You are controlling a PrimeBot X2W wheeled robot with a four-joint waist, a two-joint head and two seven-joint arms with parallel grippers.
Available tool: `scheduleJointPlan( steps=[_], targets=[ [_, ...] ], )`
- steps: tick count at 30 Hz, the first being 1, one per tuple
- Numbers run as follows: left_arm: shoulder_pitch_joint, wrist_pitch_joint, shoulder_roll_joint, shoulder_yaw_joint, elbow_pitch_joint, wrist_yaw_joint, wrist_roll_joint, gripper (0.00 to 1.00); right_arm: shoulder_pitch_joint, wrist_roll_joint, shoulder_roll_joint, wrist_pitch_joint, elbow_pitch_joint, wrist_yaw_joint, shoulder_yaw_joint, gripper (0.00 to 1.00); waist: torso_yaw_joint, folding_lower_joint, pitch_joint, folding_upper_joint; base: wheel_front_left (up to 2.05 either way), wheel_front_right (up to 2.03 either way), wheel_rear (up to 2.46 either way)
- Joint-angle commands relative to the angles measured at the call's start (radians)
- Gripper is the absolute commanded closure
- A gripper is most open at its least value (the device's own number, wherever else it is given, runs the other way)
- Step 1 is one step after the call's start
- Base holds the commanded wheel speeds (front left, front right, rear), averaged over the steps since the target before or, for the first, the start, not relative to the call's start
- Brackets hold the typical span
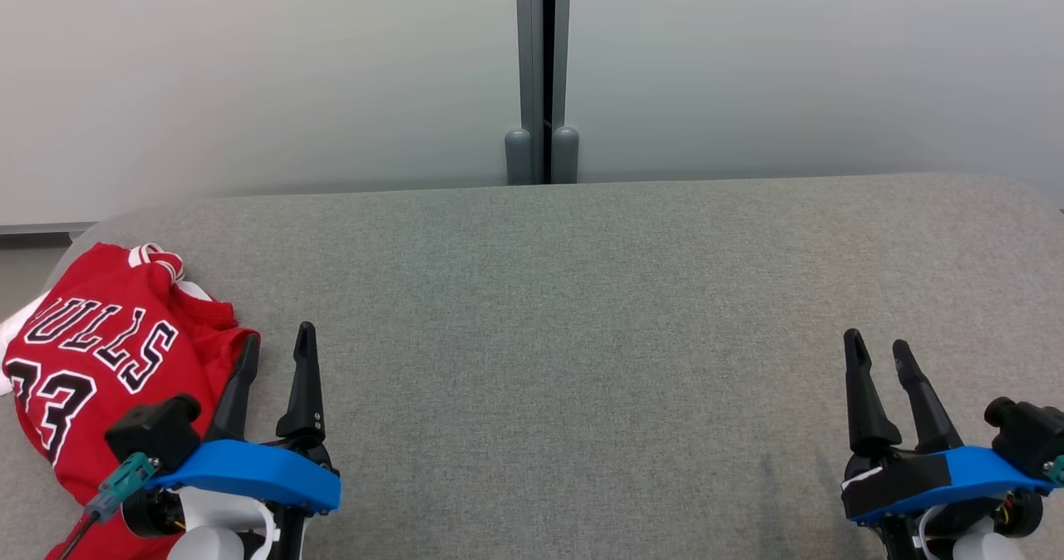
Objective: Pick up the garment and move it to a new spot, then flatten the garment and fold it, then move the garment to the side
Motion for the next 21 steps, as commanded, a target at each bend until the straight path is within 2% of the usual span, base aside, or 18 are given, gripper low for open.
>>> scheduleJointPlan(
  steps=[1, 21],
  targets=[
    [-0.026, -0.008, 0.008, -0.005, -0.005, 0.008, 0.02, 0.0, -0.016, -0.02, -0.003, -0.009, -0.006, 0.002, 0.0, 0.0, 0.0, 0.0, 0.0, 0.0, 0.0, 0.0, 0.0],
    [-0.024, -0.061, 0.015, -0.029, 0.059, 0.021, 0.227, 0.0, -0.001, -0.231, 0.002, -0.062, 0.03, 0.002, -0.003, 0.0, 0.004, 0.0, -0.006, 0.0, 0.0, 0.0, 0.0]
  ],
)
